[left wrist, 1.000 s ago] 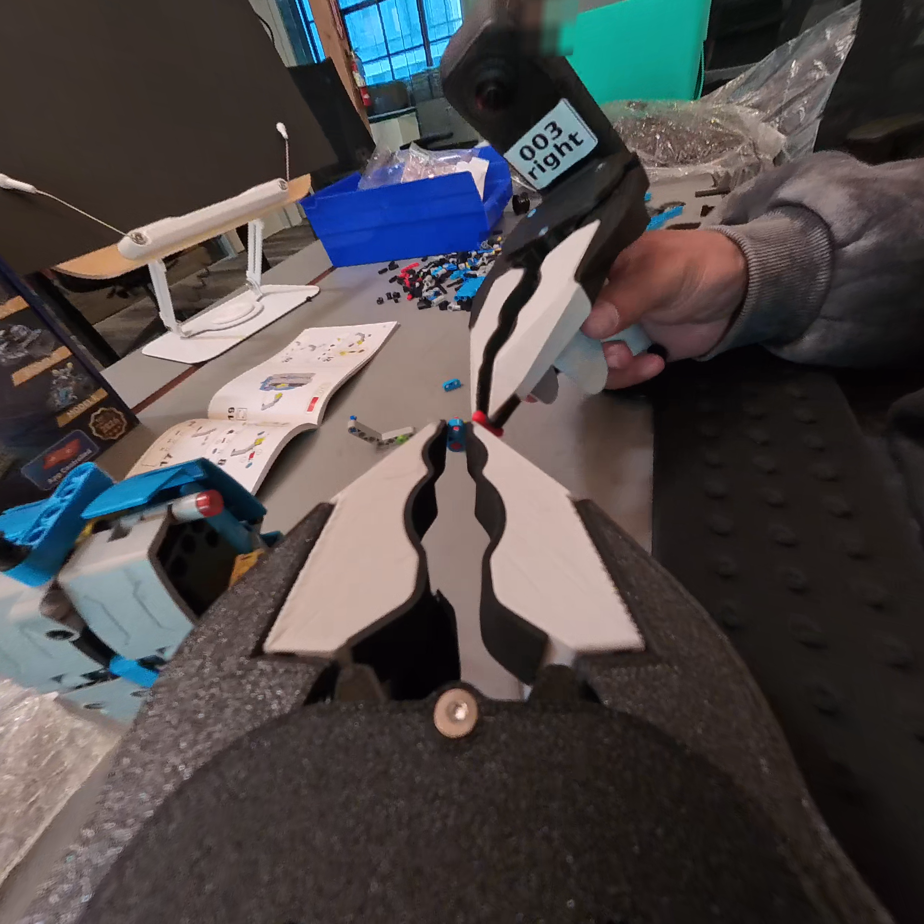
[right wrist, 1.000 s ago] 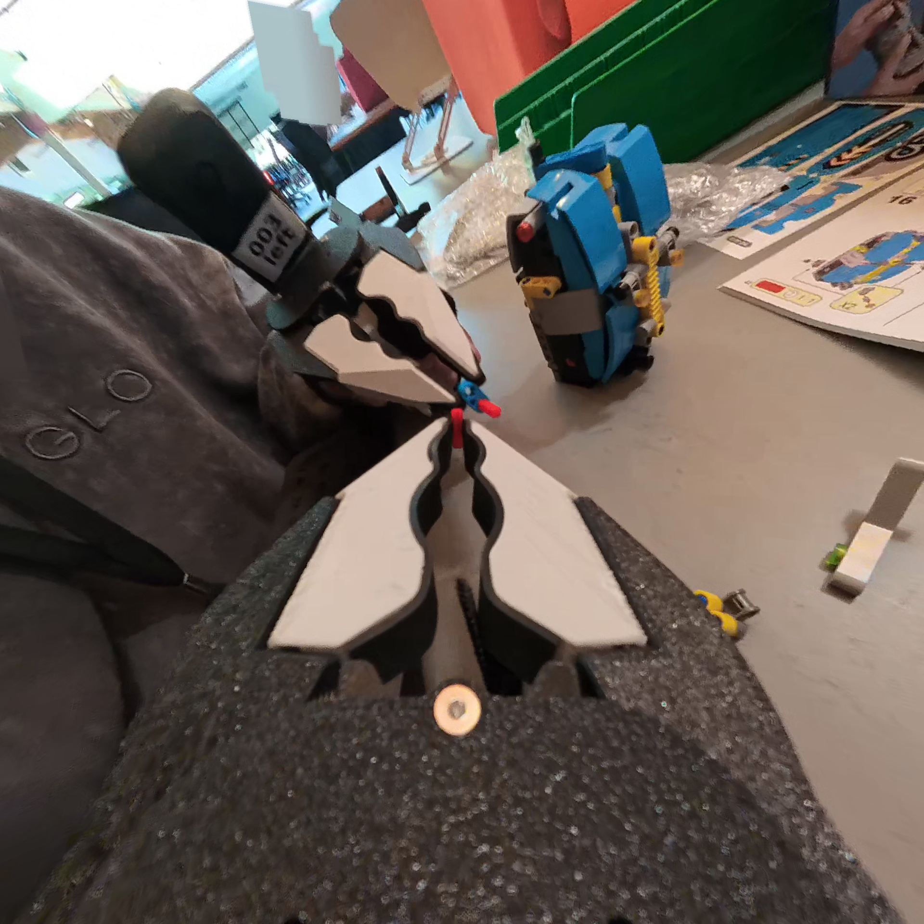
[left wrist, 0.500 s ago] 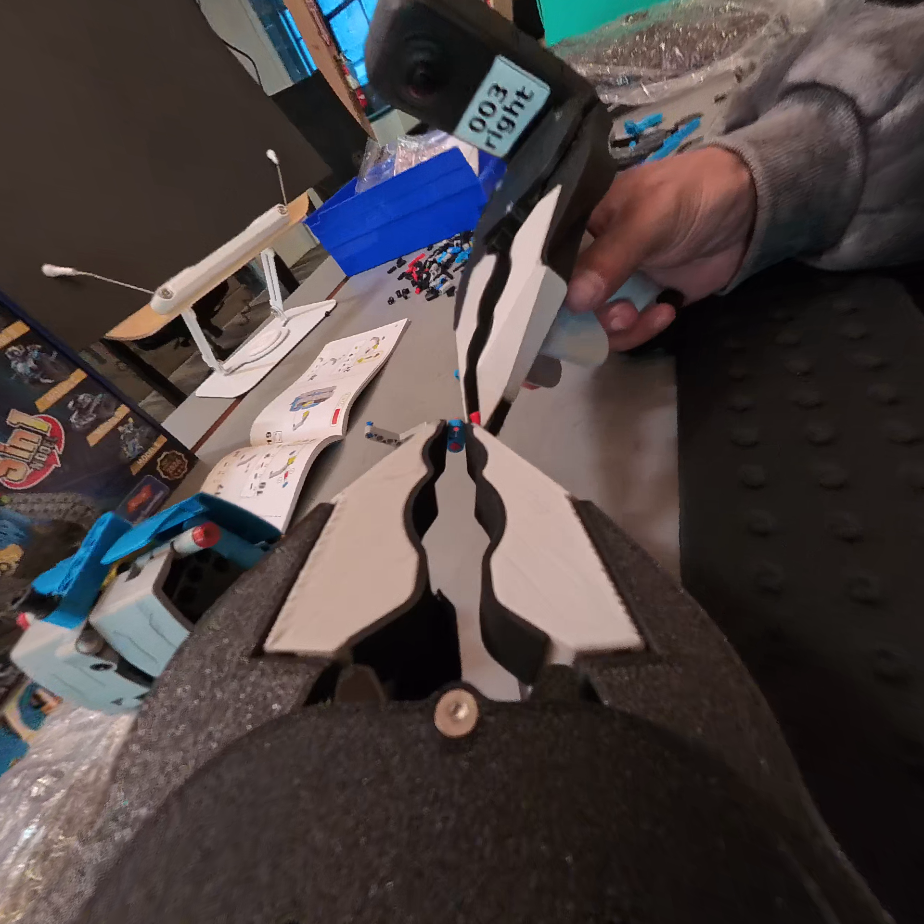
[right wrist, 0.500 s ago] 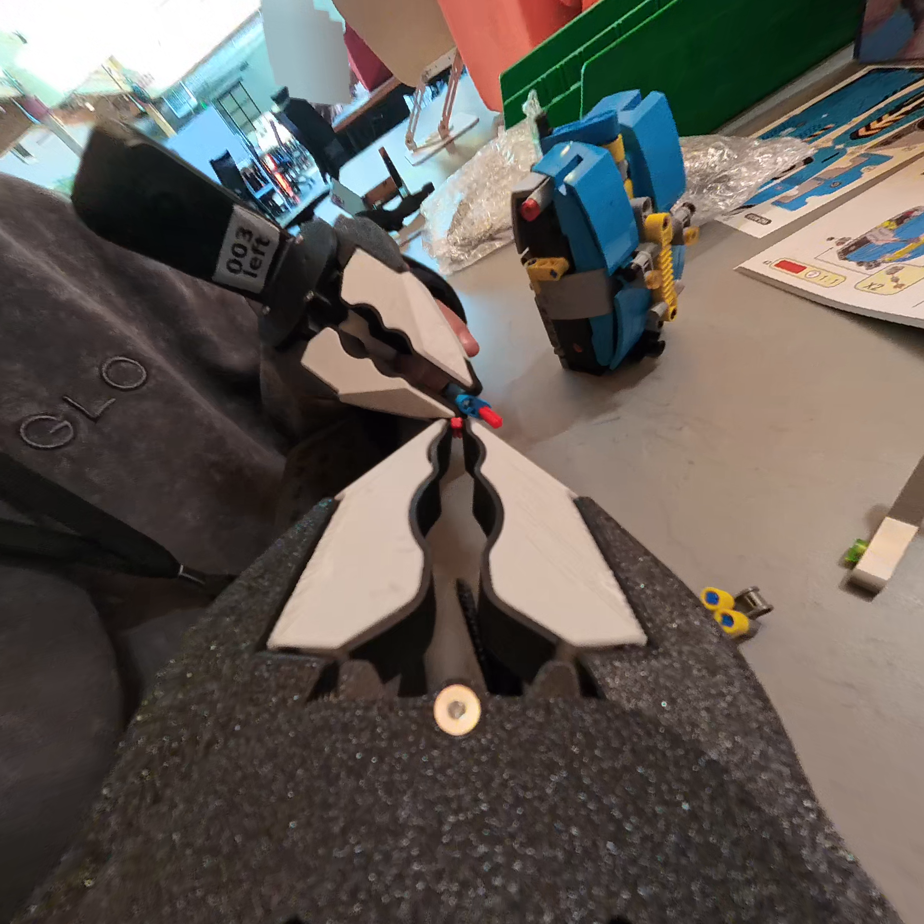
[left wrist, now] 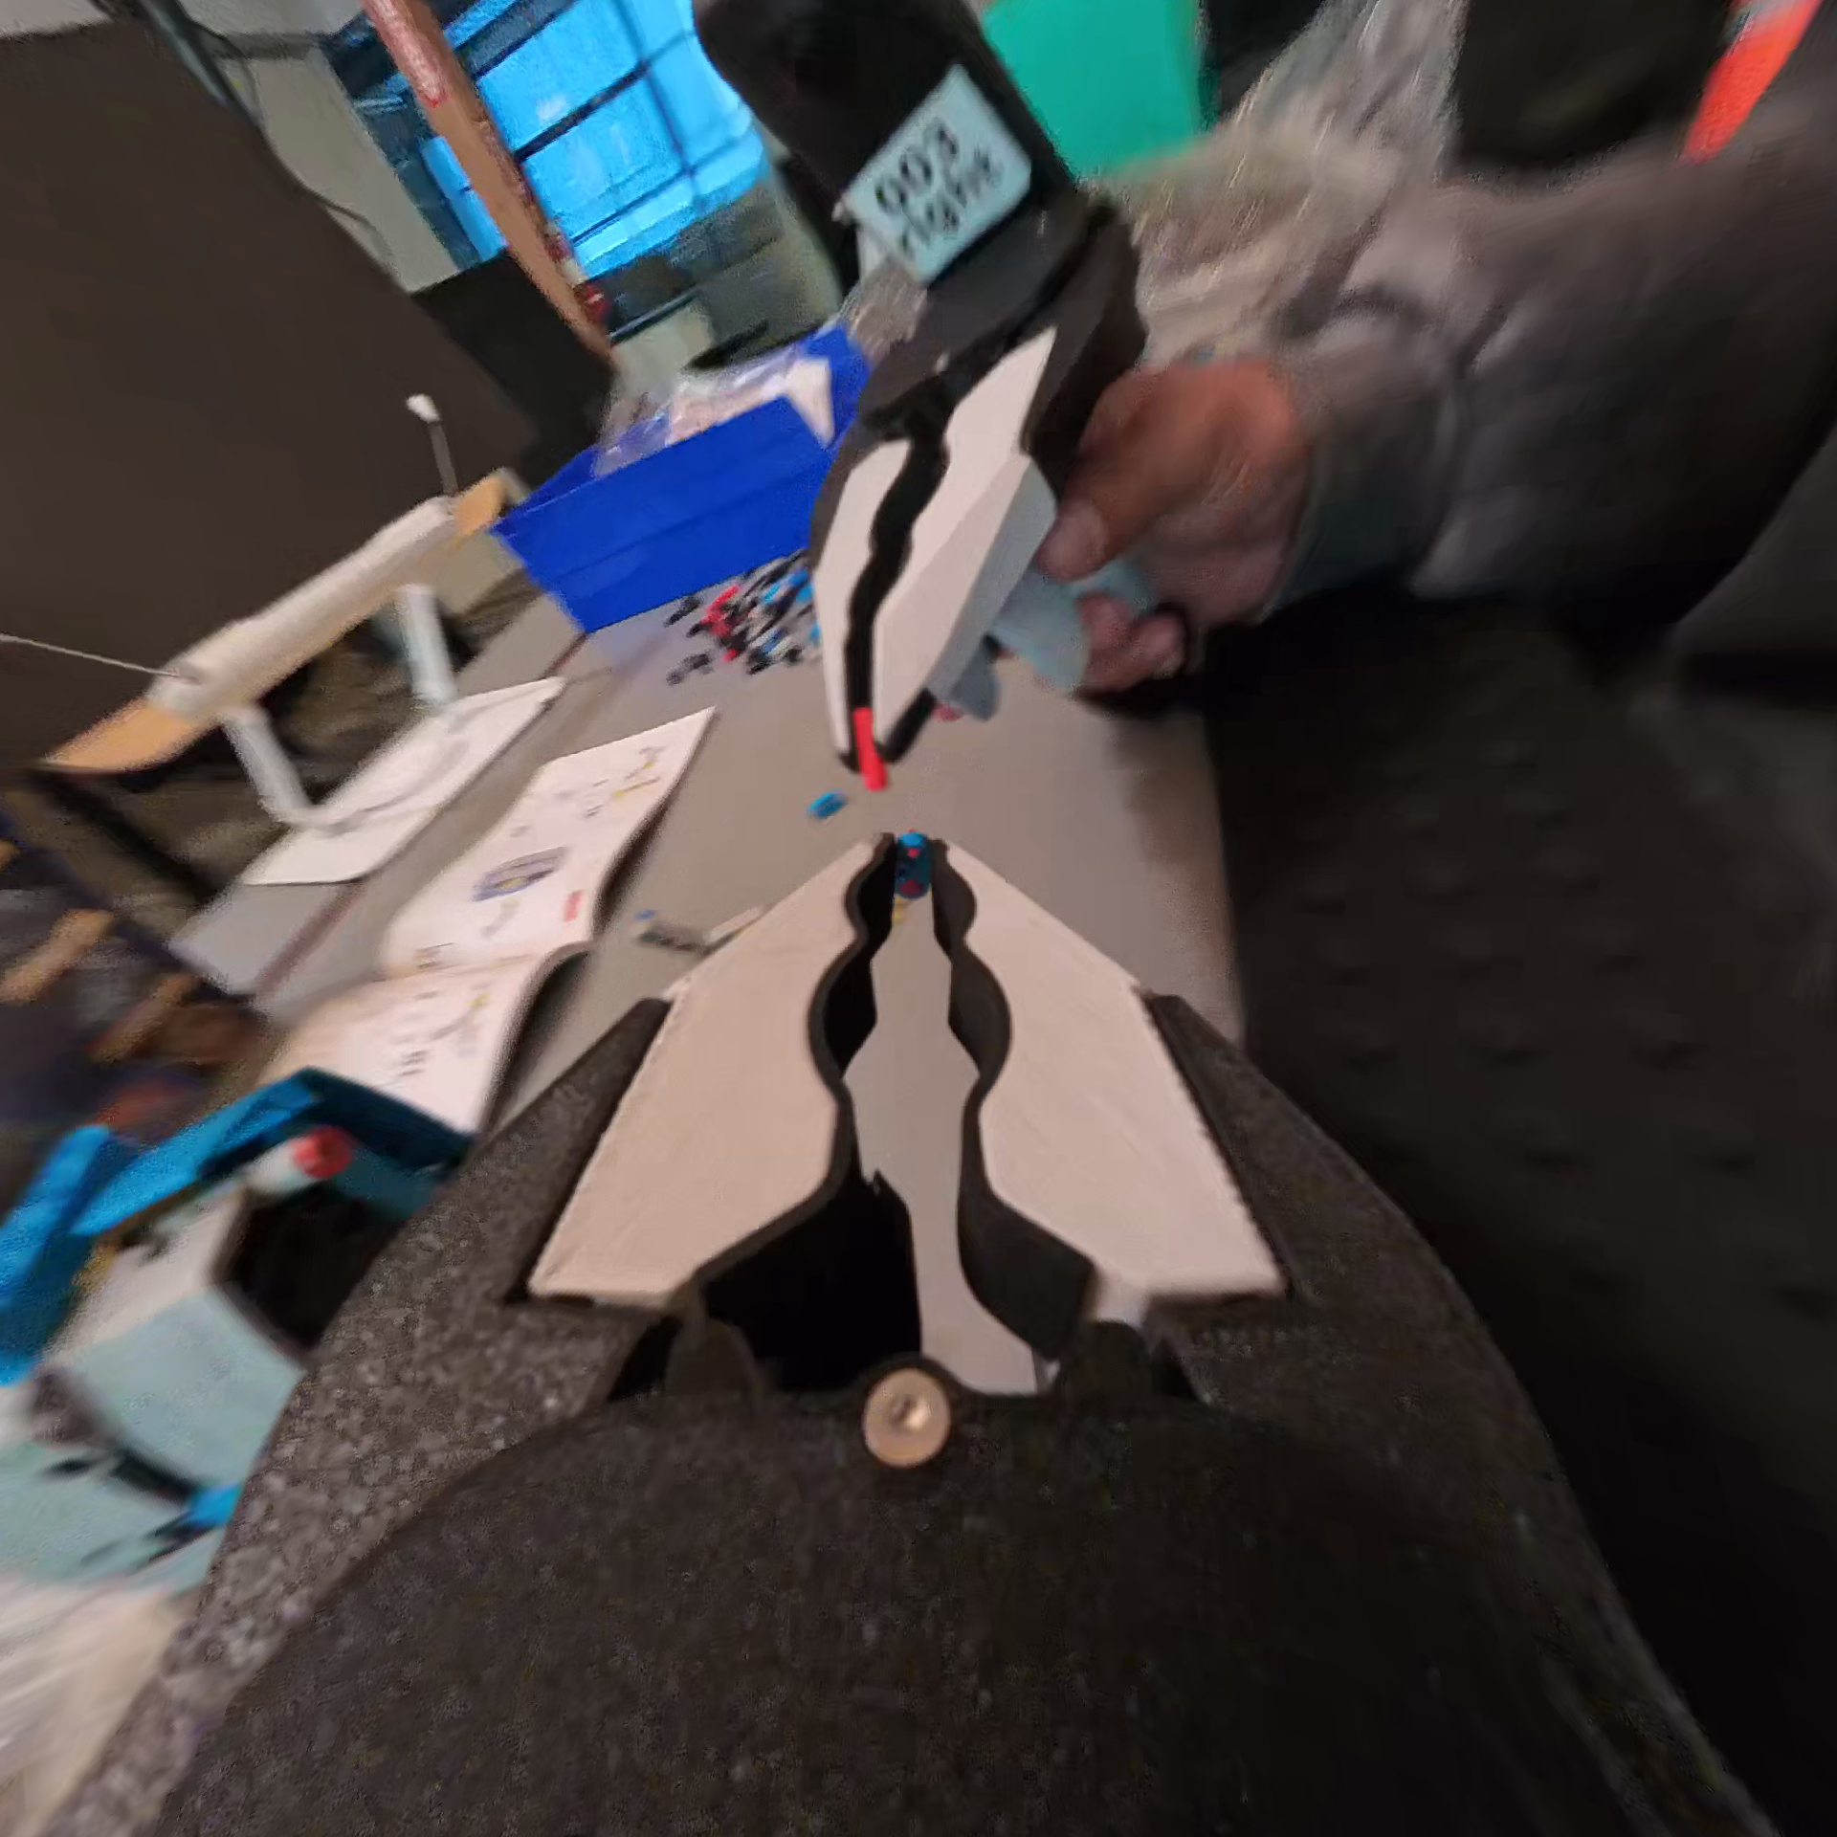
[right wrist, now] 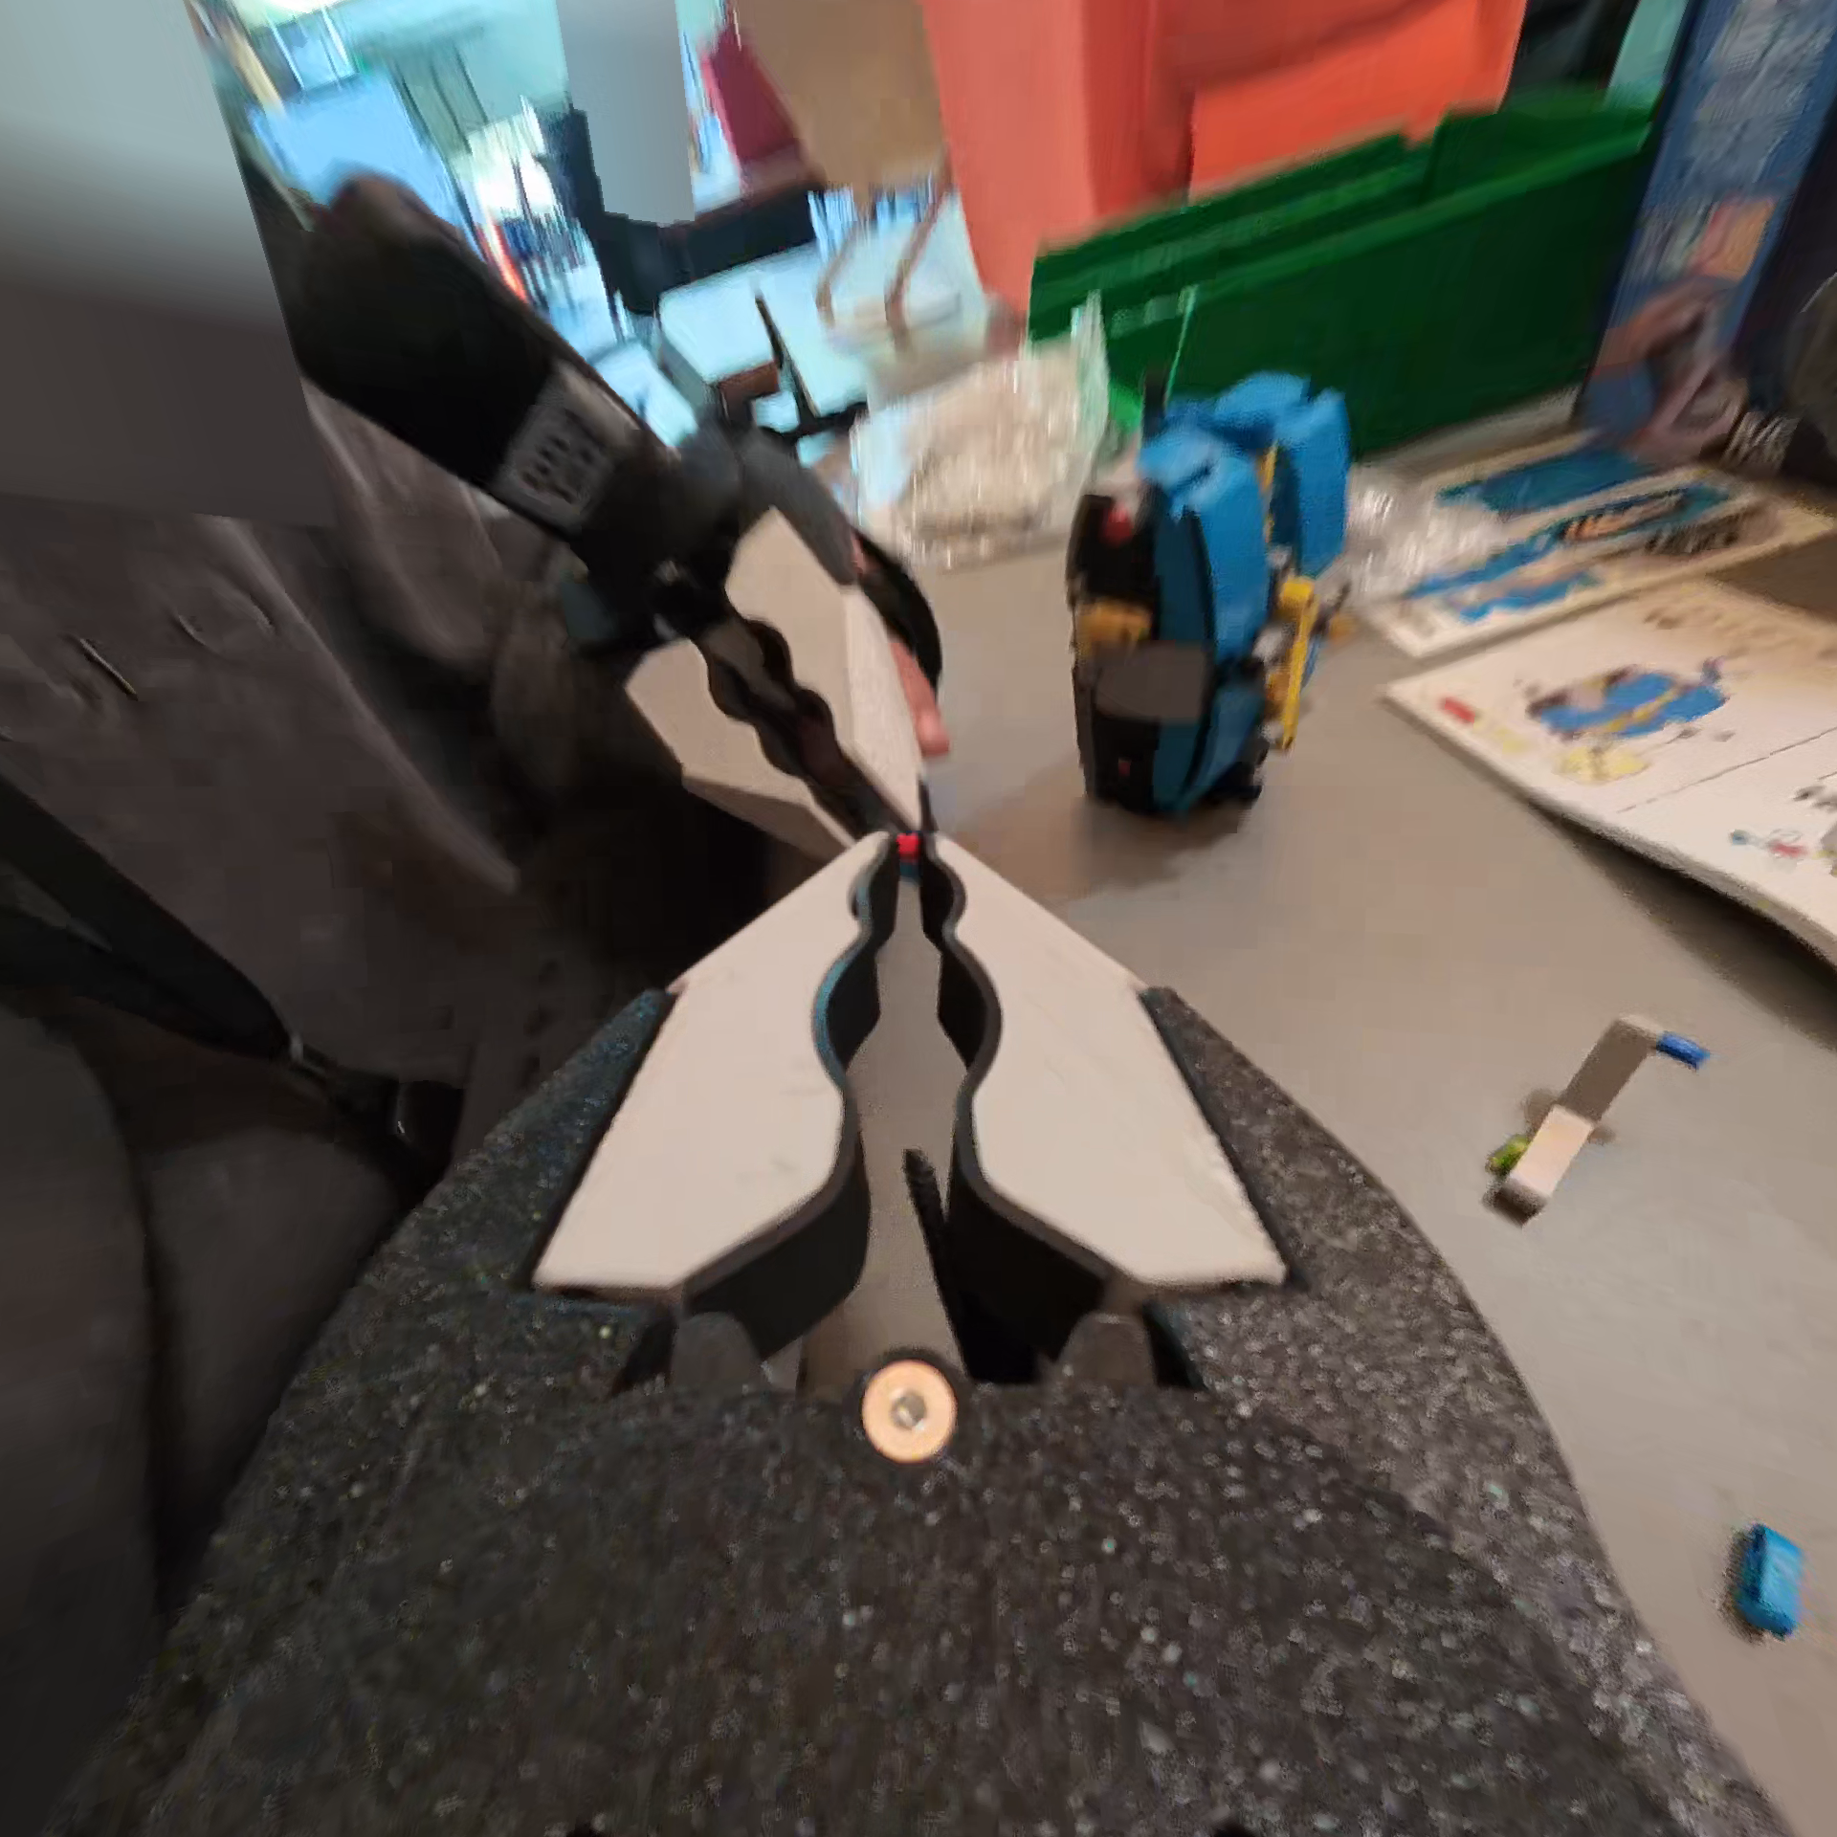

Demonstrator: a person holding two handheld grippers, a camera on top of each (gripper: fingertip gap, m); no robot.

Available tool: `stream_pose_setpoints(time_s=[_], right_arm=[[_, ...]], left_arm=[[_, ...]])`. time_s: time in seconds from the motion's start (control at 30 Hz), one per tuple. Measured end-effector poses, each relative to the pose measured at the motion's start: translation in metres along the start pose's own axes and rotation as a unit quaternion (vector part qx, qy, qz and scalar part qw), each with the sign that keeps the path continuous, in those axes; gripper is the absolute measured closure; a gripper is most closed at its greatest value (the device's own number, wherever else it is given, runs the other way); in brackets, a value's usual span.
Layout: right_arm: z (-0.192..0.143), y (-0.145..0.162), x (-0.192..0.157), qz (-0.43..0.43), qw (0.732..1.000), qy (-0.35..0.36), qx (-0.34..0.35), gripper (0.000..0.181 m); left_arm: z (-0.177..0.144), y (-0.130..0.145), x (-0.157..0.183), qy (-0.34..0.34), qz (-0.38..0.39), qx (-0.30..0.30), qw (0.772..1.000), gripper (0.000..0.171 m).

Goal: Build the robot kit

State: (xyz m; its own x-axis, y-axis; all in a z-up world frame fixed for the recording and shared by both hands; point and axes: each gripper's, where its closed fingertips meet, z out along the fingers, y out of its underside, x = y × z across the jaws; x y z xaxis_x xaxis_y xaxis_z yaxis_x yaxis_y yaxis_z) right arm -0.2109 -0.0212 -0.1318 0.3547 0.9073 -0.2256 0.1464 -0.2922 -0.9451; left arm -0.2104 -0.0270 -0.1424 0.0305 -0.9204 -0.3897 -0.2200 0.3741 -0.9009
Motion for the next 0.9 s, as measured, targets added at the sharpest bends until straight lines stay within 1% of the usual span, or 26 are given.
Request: stream_pose_setpoints(time_s=[0.07, 0.13, 0.27, 0.37, 0.47, 0.6, 0.73, 0.9], right_arm=[[-0.005, -0.018, -0.004, -0.011, 0.999, -0.001, 0.048, 0.179], [-0.002, -0.023, -0.011, -0.041, 0.997, 0.004, 0.06, 0.178], [-0.002, -0.037, -0.027, -0.036, 0.993, -0.03, 0.104, 0.179], [0.002, -0.04, -0.032, -0.039, 0.992, -0.033, 0.113, 0.18], [0.002, -0.041, -0.032, -0.038, 0.992, -0.031, 0.117, 0.179], [0.002, -0.043, -0.032, -0.045, 0.991, -0.025, 0.121, 0.179], [0.002, -0.042, -0.034, -0.044, 0.991, -0.036, 0.121, 0.179], [0.002, -0.042, -0.034, -0.051, 0.991, -0.03, 0.119, 0.179]], left_arm=[[-0.005, -0.016, 0.004, 0.05, -0.089, 0.055, 0.993, 0.165], [-0.01, -0.027, 0.005, 0.078, -0.148, 0.09, 0.982, 0.165], [-0.019, -0.041, -0.003, 0.09, -0.199, 0.138, 0.966, 0.166], [-0.023, -0.045, -0.005, 0.104, -0.232, 0.155, 0.955, 0.166], [-0.027, -0.05, -0.009, 0.12, -0.272, 0.176, 0.938, 0.166], [-0.028, -0.053, -0.006, 0.137, -0.286, 0.183, 0.931, 0.166], [-0.028, -0.053, -0.007, 0.136, -0.286, 0.184, 0.93, 0.166], [-0.028, -0.052, -0.007, 0.138, -0.292, 0.183, 0.928, 0.166]])
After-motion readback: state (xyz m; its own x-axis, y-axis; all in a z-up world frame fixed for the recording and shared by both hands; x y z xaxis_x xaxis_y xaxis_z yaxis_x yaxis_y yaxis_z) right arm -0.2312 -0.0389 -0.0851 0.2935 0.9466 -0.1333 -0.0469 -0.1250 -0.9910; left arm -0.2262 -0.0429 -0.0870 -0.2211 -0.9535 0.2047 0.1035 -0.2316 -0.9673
